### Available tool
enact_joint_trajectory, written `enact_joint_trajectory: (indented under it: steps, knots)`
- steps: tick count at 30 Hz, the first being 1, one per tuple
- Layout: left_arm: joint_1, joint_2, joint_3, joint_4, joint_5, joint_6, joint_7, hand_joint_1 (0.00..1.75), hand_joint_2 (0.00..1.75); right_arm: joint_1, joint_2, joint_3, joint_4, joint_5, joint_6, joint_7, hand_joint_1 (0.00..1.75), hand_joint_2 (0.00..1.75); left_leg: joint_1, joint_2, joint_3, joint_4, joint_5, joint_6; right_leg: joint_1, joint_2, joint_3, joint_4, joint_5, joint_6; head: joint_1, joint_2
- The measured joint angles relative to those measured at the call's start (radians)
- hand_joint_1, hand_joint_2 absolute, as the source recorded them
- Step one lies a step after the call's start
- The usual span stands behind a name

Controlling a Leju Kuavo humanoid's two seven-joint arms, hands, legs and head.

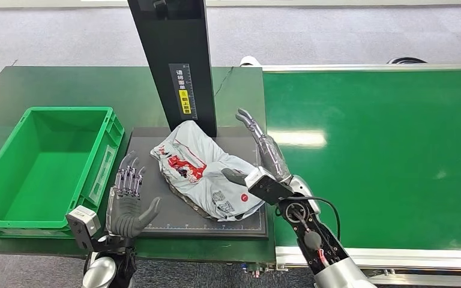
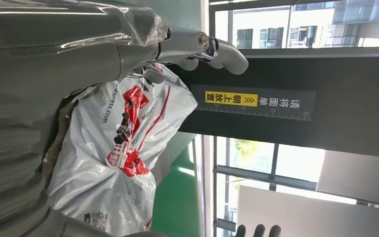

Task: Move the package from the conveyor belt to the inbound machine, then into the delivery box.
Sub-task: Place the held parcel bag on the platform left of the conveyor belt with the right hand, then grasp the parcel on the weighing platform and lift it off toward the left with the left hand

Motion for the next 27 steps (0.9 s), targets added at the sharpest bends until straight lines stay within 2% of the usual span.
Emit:
enact_joint_trajectory:
  steps: [5, 8, 12, 15, 19, 22, 27]
  knots:
    - [-0.001, 0.004, -0.018, 0.0, -0.123, 0.061, 0.01, 0.0, 1.75, 0.035, -0.009, -0.035, -0.047, -0.072, -0.036, -0.003, 0.0, 1.75, 0.0, -0.001, 0.0, 0.0, 0.0, 0.0, 0.0, -0.001, 0.0, 0.0, 0.0, 0.0, 0.0, 0.0]
    - [-0.001, 0.008, -0.039, 0.0, -0.229, 0.104, 0.034, 0.0, 1.75, 0.1, -0.016, -0.098, -0.117, -0.144, -0.043, 0.01, 0.0, 1.75, 0.0, -0.001, 0.0, 0.0, 0.0, 0.0, 0.0, -0.001, 0.0, 0.0, 0.0, 0.0, 0.0, 0.0]
    - [-0.016, 0.014, -0.068, 0.012, -0.41, 0.173, 0.088, 0.0, 1.75, 0.207, -0.014, -0.189, -0.202, -0.185, 0.005, 0.023, 0.0, 1.75, 0.0, -0.001, -0.001, 0.0, 0.0, 0.0, 0.0, -0.001, 0.0, 0.0, 0.0, 0.0, 0.0, 0.0]
    - [-0.051, 0.018, -0.099, 0.042, -0.61, 0.236, 0.145, 0.0, 1.75, 0.27, -0.004, -0.237, -0.247, -0.2, 0.052, 0.028, 0.0, 1.75, 0.0, -0.001, 0.0, 0.0, 0.0, 0.0, 0.0, -0.001, 0.0, 0.0, 0.0, 0.0, 0.0, 0.0]
    - [-0.122, 0.019, -0.132, 0.113, -0.732, 0.222, 0.174, 0.0, 1.75, 0.316, 0.021, -0.299, -0.266, -0.215, 0.087, 0.022, 0.0, 1.75, 0.0, -0.001, 0.0, 0.0, 0.0, 0.0, 0.0, -0.001, 0.0, 0.0, 0.0, 0.0, 0.0, 0.0]
    - [-0.191, 0.02, -0.156, 0.177, -0.863, 0.249, 0.232, 0.0, 1.75, 0.326, 0.036, -0.331, -0.269, -0.209, 0.102, 0.019, 0.0, 1.75, 0.0, 0.0, 0.0, 0.0, 0.0, 0.0, 0.0, 0.0, 0.0, 0.0, 0.0, 0.0, 0.0, 0.0]
    - [-0.242, 0.021, -0.179, 0.236, -0.937, 0.263, 0.27, 0.0, 1.75, 0.33, 0.049, -0.354, -0.273, -0.203, 0.108, 0.019, 0.0, 1.75, 0.0, 0.0, 0.0, 0.0, 0.0, 0.0, 0.0, 0.0, 0.0, 0.0, 0.0, 0.0, 0.0, 0.0]
